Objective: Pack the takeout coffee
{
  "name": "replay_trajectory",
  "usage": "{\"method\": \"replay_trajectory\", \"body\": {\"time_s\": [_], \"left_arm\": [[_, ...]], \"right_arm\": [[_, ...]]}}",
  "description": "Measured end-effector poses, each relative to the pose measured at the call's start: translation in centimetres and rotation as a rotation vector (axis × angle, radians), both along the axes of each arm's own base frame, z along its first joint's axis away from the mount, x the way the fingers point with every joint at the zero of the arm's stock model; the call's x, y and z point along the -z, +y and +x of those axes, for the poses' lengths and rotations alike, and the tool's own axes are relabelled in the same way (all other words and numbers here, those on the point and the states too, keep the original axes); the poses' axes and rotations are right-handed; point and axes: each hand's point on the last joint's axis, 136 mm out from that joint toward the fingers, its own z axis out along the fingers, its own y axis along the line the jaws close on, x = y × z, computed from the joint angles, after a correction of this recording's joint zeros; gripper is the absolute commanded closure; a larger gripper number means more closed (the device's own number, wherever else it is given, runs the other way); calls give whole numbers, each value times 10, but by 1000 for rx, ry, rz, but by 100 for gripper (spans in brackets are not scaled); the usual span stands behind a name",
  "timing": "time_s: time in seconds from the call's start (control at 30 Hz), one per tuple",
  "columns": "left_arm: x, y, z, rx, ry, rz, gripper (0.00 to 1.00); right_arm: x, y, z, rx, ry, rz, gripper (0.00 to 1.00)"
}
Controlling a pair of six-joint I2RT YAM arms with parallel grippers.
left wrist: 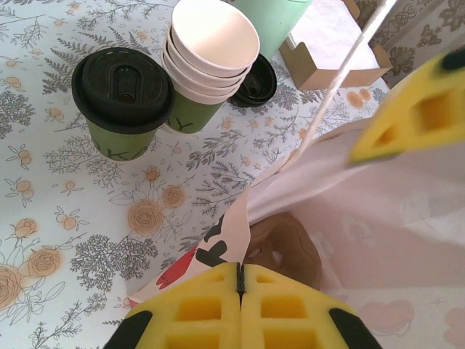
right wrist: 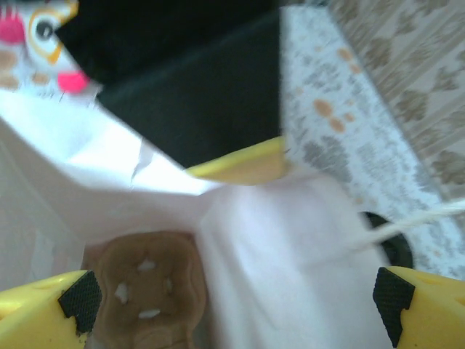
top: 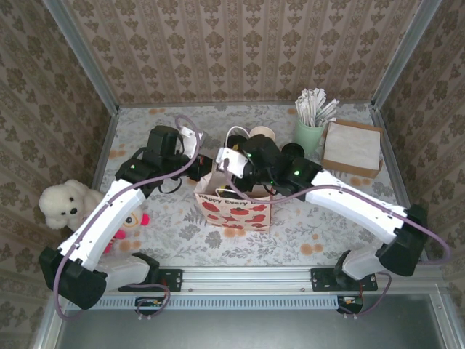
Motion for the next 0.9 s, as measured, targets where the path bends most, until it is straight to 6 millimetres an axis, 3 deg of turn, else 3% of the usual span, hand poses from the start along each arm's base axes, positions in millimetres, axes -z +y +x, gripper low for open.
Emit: {"method": "replay_trajectory", "body": {"time_s": [0.2,0.37,0.43,0.5,0.63,0.83,0.9], "left_arm": [[-1,1,-1,11,-9,10,98],[-3,1,-2,13,-17,8,97],[-4,1,-2,15,-18,6,97],[-4,0,-3,20,-17,3,97],[-7,-1,-5,30,-15,-7,96],[-9,-4,-7,48,-12,-20,95],[-9,-4,-8,55,-12,-23,96]], "right_arm": [[-65,-38,11,166,-49,242,0],[-82,-104,33,330,-12,358,0],[-74,-124,43,364,36,361,0],[-55,-129,45,356,110,329,1],[-13,-109,31,236,301,249,2],[12,-87,36,175,424,154,10],[20,-77,38,150,452,110,20]]}}
